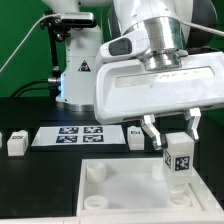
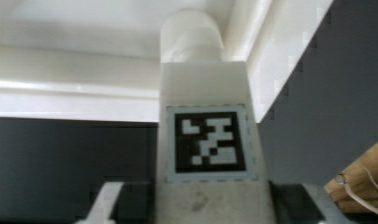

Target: Assemble one leg

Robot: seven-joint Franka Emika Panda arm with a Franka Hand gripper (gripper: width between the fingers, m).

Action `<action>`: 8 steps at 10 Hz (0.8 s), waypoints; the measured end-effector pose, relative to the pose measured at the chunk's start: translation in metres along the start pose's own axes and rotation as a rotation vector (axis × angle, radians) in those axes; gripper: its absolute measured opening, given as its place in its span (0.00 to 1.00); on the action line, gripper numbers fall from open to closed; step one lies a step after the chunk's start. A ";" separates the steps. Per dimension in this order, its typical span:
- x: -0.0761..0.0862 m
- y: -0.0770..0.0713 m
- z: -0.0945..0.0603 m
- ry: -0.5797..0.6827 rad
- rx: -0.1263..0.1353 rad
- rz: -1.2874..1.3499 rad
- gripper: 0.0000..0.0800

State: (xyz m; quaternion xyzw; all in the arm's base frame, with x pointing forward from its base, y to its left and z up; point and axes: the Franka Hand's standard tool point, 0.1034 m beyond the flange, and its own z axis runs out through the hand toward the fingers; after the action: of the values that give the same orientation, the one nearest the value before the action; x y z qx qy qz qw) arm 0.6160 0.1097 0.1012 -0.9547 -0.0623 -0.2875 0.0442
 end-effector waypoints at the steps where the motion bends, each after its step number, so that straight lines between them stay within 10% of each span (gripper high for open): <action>1: 0.000 0.000 0.001 0.008 -0.001 -0.001 0.37; 8: 0.001 0.007 0.013 0.031 -0.012 0.007 0.37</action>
Offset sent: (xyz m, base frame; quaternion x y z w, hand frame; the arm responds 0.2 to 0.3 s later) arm 0.0095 0.0054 -0.0101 0.0033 0.0141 0.0030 0.9999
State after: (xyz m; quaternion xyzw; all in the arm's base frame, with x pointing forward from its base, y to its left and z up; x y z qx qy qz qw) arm 0.6246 0.1049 0.0907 -0.9506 -0.0564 -0.3026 0.0404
